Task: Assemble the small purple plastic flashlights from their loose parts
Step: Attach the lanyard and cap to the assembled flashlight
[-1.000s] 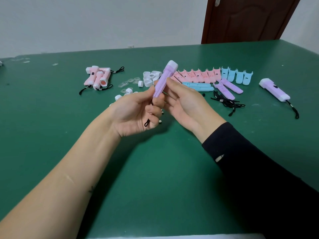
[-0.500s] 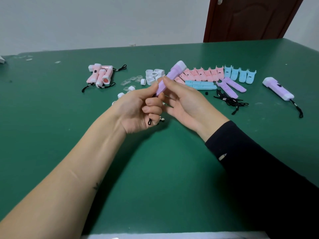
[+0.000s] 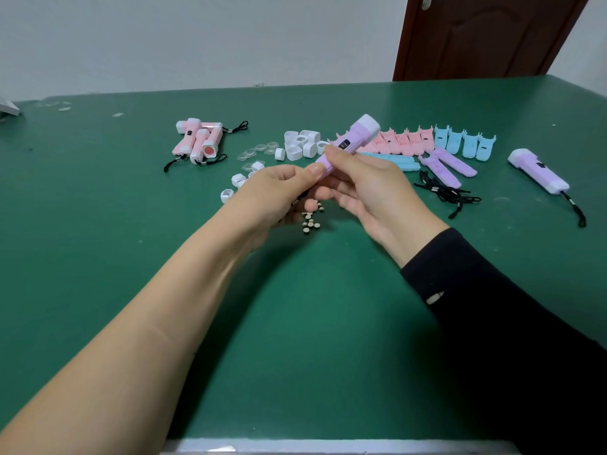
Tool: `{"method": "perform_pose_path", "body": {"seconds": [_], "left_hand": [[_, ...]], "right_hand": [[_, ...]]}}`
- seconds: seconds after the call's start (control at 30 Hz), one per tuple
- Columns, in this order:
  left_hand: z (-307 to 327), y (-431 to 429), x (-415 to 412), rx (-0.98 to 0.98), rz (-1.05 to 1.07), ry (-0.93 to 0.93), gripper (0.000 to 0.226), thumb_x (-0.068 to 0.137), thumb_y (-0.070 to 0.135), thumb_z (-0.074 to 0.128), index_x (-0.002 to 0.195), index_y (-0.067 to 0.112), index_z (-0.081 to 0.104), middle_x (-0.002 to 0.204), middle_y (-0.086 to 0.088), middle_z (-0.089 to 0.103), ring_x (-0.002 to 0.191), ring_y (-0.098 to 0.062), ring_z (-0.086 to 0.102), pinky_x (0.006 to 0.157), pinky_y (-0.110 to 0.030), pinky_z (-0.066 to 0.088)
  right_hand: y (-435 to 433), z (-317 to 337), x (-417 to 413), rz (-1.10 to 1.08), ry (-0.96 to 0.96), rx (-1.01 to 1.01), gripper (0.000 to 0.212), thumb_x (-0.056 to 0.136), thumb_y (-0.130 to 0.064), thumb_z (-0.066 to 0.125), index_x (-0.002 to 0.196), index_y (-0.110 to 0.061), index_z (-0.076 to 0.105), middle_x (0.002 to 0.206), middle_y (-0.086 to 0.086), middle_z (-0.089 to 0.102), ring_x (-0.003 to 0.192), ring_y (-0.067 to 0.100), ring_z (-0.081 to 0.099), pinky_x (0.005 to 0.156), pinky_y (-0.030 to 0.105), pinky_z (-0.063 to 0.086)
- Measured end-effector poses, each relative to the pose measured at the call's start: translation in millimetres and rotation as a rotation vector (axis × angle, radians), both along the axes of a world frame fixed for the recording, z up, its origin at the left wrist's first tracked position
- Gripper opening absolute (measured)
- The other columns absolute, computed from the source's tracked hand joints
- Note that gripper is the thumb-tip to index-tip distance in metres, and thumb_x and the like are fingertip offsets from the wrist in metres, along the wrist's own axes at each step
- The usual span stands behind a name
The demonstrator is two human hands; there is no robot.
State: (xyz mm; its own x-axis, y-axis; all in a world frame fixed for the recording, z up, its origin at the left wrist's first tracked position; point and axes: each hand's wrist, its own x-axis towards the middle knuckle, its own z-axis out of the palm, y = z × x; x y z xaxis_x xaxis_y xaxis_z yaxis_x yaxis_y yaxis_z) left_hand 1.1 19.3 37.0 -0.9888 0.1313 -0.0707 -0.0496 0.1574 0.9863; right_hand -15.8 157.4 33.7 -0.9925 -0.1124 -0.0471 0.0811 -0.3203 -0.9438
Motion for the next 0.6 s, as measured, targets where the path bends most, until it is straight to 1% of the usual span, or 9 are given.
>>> {"method": "perform_pose_path", "body": {"seconds": [0.07, 0.17, 0.27, 0.33, 0.37, 0.4, 0.47, 0.53, 0.6], "left_hand": [[0, 0, 0, 0.037, -0.010, -0.016, 0.020, 0.097, 0.034, 0.056, 0.090, 0.016, 0.059, 0.067, 0.012, 0.066, 0.050, 0.002, 0.052, 0.048, -0.011, 0.042], [1, 0, 2, 0.092, -0.013, -0.038, 0.018, 0.098, 0.032, 0.055, 0.087, 0.017, 0.057, 0.066, 0.012, 0.067, 0.053, 0.003, 0.055, 0.049, -0.011, 0.043], [2, -2, 3, -0.053, -0.003, 0.000, 0.020, 0.095, 0.036, 0.060, 0.093, 0.016, 0.063, 0.078, 0.009, 0.071, 0.065, -0.002, 0.062, 0.058, -0.015, 0.048], [3, -5, 2, -0.154, 0.008, 0.034, 0.020, 0.090, 0.038, 0.066, 0.100, 0.020, 0.069, 0.087, 0.010, 0.071, 0.072, -0.001, 0.062, 0.069, -0.022, 0.048], [4, -6, 1, -0.163, 0.003, 0.038, 0.020, 0.088, 0.036, 0.068, 0.103, 0.023, 0.070, 0.091, 0.010, 0.072, 0.075, -0.001, 0.063, 0.074, -0.023, 0.048], [4, -7, 0, -0.146, -0.011, 0.032, 0.020, 0.087, 0.032, 0.070, 0.105, 0.023, 0.070, 0.093, 0.010, 0.072, 0.078, -0.001, 0.063, 0.076, -0.023, 0.048], [5, -8, 0, -0.077, -0.047, -0.001, 0.014, 0.089, 0.024, 0.068, 0.103, 0.023, 0.071, 0.089, 0.009, 0.071, 0.077, -0.004, 0.063, 0.073, -0.019, 0.048], [8, -9, 0, 0.053, -0.057, -0.064, 0.007, 0.091, 0.019, 0.065, 0.095, 0.023, 0.070, 0.082, 0.011, 0.071, 0.072, -0.002, 0.064, 0.068, -0.016, 0.047], [11, -13, -1, 0.228, -0.036, -0.140, 0.006, 0.091, 0.020, 0.061, 0.090, 0.023, 0.066, 0.074, 0.012, 0.070, 0.067, 0.001, 0.064, 0.067, -0.017, 0.045]], "right_hand": [[-1, 1, 1, 0.008, 0.014, 0.026, 0.014, 0.092, -0.018, 0.064, 0.083, -0.009, 0.067, 0.073, 0.003, 0.069, 0.065, 0.013, 0.063, 0.067, 0.024, 0.057], [-1, 2, 2, 0.020, 0.055, 0.109, 0.015, 0.093, -0.021, 0.062, 0.084, -0.012, 0.068, 0.075, 0.001, 0.069, 0.064, 0.011, 0.062, 0.072, 0.028, 0.057], [0, 2, 1, -0.002, 0.109, 0.231, 0.018, 0.094, -0.024, 0.060, 0.080, -0.017, 0.067, 0.078, -0.002, 0.068, 0.071, 0.009, 0.062, 0.074, 0.027, 0.056], [1, 4, 0, -0.010, 0.149, 0.342, 0.020, 0.094, -0.028, 0.059, 0.078, -0.021, 0.068, 0.081, -0.004, 0.068, 0.077, 0.008, 0.060, 0.073, 0.024, 0.048], [1, 4, 0, -0.004, 0.169, 0.384, 0.020, 0.094, -0.030, 0.059, 0.079, -0.022, 0.070, 0.081, -0.006, 0.069, 0.077, 0.007, 0.059, 0.072, 0.022, 0.044], [0, 4, 1, 0.005, 0.187, 0.411, 0.020, 0.094, -0.031, 0.059, 0.080, -0.023, 0.071, 0.080, -0.008, 0.070, 0.075, 0.003, 0.060, 0.070, 0.020, 0.042], [-2, 3, 3, 0.017, 0.210, 0.434, 0.021, 0.093, -0.035, 0.060, 0.081, -0.024, 0.073, 0.077, -0.014, 0.071, 0.070, -0.005, 0.062, 0.068, 0.015, 0.041], [-5, 5, 4, 0.002, 0.191, 0.426, 0.022, 0.094, -0.040, 0.056, 0.088, -0.026, 0.072, 0.081, -0.020, 0.069, 0.071, -0.010, 0.061, 0.074, 0.018, 0.045], [-6, 6, 2, 0.004, 0.124, 0.388, 0.027, 0.098, -0.042, 0.048, 0.104, -0.025, 0.068, 0.092, -0.013, 0.066, 0.075, -0.002, 0.061, 0.075, 0.023, 0.049]]}}
